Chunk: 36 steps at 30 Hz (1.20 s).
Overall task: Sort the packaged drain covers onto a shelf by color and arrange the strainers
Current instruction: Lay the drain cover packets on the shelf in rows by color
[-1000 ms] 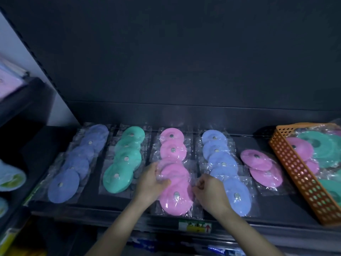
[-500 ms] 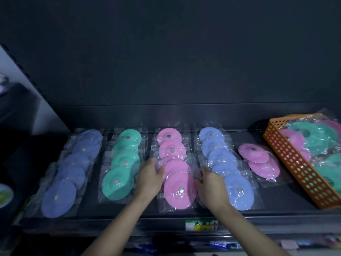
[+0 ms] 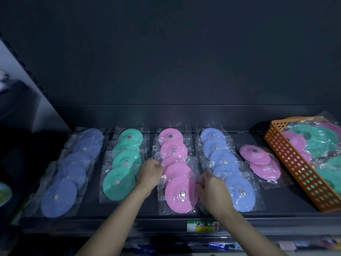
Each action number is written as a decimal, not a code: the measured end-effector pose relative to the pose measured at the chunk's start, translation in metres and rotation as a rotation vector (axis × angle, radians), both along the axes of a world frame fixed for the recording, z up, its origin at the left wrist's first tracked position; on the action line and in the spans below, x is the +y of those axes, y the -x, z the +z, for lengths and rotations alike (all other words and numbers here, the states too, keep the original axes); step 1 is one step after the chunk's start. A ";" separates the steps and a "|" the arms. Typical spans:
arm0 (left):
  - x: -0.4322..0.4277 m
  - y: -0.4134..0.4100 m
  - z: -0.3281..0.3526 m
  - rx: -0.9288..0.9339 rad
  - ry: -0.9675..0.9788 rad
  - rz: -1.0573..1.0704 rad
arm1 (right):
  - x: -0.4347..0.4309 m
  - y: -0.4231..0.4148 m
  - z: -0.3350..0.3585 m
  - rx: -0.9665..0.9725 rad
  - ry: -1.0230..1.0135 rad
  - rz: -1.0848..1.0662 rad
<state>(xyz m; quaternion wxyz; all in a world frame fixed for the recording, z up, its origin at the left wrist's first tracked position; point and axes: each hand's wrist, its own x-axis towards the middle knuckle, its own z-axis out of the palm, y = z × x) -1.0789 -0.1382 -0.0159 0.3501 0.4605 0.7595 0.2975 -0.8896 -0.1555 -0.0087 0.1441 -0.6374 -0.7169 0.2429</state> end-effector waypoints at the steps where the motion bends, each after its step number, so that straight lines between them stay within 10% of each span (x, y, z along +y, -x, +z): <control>1: 0.000 0.000 0.000 0.003 -0.008 0.005 | 0.001 0.000 0.000 0.004 0.001 -0.011; 12: -0.001 0.004 0.004 -0.004 -0.049 -0.045 | 0.006 0.002 0.006 -0.051 0.029 0.015; 36: -0.030 -0.006 -0.013 0.805 -0.102 -0.784 | 0.014 -0.007 -0.008 -0.134 -0.092 0.169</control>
